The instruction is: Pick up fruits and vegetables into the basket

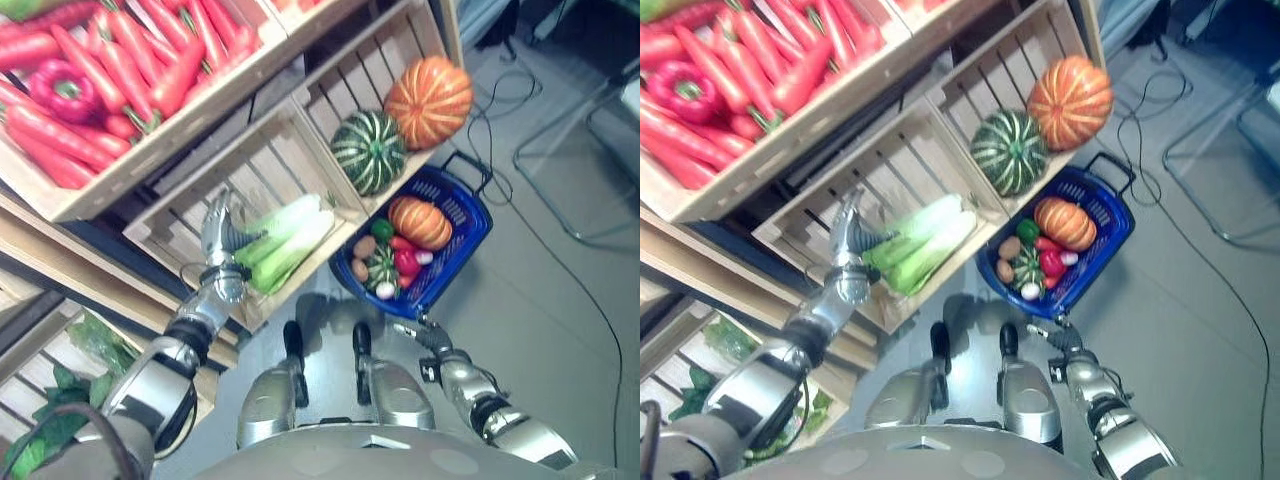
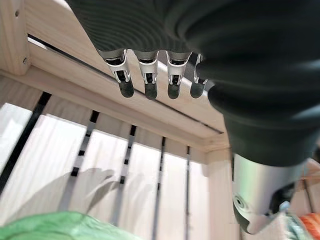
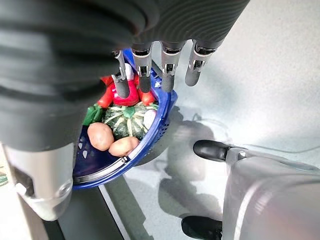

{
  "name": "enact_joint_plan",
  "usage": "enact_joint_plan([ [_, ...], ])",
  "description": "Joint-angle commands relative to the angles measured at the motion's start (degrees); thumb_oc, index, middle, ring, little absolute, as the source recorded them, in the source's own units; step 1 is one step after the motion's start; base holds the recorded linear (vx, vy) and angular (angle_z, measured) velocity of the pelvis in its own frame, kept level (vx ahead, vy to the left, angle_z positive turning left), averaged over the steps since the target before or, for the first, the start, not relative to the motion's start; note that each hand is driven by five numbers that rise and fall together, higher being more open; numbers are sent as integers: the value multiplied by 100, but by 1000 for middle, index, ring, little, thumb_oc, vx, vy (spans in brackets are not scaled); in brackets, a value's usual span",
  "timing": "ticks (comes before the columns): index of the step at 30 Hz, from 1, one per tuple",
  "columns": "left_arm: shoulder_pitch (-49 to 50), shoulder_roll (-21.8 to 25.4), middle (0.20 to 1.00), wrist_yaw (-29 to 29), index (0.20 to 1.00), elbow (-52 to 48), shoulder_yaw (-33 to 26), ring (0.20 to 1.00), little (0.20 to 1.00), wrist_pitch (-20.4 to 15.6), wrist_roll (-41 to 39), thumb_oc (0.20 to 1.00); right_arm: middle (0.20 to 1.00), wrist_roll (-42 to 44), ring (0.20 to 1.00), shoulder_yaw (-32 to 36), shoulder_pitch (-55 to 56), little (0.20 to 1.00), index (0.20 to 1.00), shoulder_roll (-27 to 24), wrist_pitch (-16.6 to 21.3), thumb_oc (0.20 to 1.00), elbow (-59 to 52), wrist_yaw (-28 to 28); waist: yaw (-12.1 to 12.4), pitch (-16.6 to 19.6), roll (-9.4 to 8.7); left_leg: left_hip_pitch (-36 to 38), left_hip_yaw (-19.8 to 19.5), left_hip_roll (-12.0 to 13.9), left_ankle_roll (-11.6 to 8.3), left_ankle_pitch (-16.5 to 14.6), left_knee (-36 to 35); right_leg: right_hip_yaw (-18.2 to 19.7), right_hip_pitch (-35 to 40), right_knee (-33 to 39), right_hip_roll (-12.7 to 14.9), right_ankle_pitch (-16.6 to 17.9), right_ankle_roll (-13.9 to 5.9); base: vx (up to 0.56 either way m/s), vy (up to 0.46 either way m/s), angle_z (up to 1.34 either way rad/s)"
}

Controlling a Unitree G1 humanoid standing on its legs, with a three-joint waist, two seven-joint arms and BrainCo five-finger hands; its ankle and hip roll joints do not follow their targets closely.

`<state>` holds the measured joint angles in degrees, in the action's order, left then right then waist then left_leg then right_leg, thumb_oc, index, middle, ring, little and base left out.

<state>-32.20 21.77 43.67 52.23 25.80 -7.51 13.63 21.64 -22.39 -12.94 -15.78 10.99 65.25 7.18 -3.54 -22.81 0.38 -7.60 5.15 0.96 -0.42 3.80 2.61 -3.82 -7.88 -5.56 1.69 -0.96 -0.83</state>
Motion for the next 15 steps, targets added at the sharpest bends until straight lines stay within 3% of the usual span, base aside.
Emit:
enact_joint_plan([
  [1,-330,120,1000,445,1000,359,71,1000,1000,18,-19,1000,1000,391,1000,-257,150,1000,1000,-154,383,1000,-364,81,-131,-83,-140,-930,-70,-95,-32,-854,1647,-19,-862,-1502,26,-557,-26,-123,10,5],
  [9,-1108,375,1000,562,1000,986,142,1000,1000,202,-208,1000,1000,674,1000,-388,-265,1000,1000,-270,689,1000,-896,210,-255,-496,-267,-2167,32,-52,-72,-1266,2963,-27,-1973,-2703,93,-928,84,-107,-5,4],
  [15,-1470,520,1000,753,1000,1055,156,1000,1000,330,-172,1000,1000,750,1000,-414,-501,1000,1000,-317,771,1000,-1240,382,-301,-698,-290,-2855,38,-40,-56,-1407,3512,9,-2675,-3227,45,-969,82,-77,-15,-3],
])
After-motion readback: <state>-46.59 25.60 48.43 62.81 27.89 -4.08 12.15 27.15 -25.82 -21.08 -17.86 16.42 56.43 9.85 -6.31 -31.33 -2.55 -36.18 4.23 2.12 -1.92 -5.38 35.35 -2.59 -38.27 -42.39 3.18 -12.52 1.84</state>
